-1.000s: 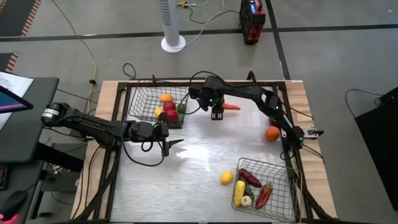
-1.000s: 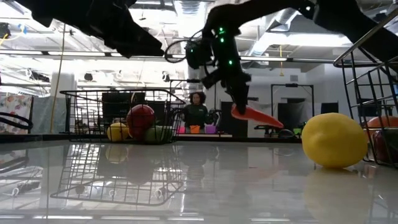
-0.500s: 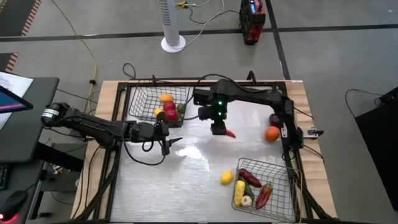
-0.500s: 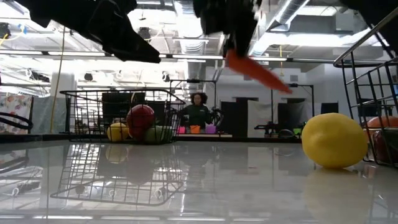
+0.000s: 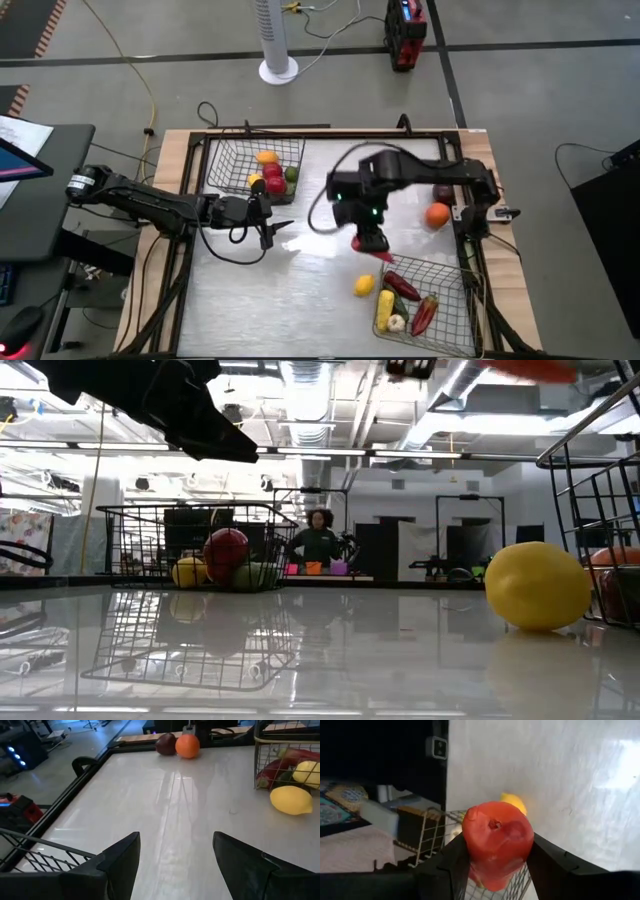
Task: Sort produce into baskets
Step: Put the carrot into the golden wire basket
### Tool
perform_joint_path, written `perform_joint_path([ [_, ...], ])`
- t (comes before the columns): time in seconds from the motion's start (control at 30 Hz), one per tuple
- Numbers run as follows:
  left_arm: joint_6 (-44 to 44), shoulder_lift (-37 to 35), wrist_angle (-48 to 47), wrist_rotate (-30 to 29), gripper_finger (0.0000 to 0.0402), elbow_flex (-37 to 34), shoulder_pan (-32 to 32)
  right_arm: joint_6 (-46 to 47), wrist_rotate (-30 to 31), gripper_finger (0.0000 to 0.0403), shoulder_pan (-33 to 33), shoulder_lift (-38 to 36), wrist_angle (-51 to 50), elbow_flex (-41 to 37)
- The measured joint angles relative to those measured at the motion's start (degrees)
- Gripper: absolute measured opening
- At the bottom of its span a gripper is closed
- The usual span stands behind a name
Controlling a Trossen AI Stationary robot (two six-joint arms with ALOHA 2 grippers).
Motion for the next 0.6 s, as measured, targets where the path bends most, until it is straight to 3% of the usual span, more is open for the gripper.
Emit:
perform_joint_path([
  [0.07,-0.3,0.0,0.0,0.0,0.024,0.0,0.0,1.7,0.9,0.0197,2.6,-0.1,-0.2,0.0],
  [0.23,-1.5,0.0,-0.6,0.0,0.024,0.0,0.0,8.0,10.3,0.0197,8.6,0.4,-0.2,-2.9],
  [0.6,-2.1,0.0,-1.4,-0.1,0.024,0.0,0.0,27.6,12.4,0.0198,17.7,-9.1,5.3,-30.4],
])
